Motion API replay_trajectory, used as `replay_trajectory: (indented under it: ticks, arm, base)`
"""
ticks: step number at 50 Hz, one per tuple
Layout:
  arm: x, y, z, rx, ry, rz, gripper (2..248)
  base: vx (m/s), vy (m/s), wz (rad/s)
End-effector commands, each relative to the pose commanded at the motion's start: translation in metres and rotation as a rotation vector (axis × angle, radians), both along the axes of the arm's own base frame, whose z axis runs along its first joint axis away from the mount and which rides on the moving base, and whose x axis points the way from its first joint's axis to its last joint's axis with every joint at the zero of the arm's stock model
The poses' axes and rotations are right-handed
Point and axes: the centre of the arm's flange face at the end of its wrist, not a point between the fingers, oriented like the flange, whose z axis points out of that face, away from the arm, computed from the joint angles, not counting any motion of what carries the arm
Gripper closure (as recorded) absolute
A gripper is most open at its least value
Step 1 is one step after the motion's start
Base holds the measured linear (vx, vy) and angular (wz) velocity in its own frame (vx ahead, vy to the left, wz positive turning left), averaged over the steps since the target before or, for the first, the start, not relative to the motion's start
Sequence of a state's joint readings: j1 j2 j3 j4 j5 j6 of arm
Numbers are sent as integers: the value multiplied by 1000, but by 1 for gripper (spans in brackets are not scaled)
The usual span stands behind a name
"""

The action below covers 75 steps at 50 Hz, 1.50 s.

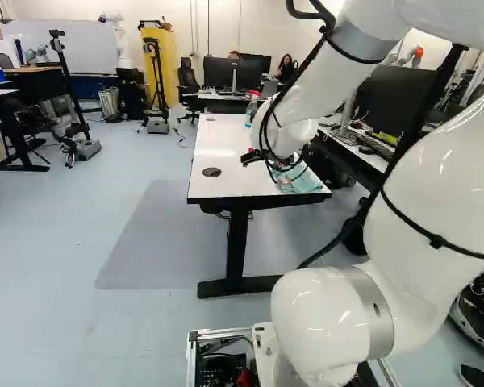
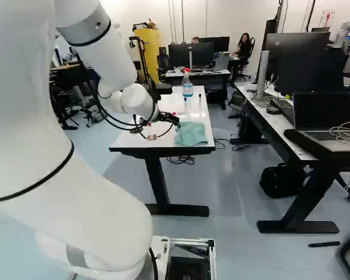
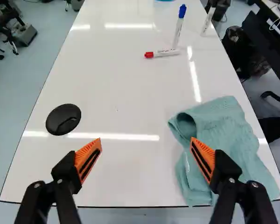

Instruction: Clean the table with the green towel

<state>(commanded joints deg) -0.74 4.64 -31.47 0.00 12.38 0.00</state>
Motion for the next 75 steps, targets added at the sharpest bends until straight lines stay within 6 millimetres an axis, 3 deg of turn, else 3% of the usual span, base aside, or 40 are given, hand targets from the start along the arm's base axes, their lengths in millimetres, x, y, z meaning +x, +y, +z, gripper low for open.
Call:
replay_trajectory:
  ticks: [34,75]
  arm:
    - [-69,3,-40,-2,-209,7,3]
    - [-123,5,-66,-3,-356,12,3]
  base:
    - [0,0,0]
    - [0,0,0]
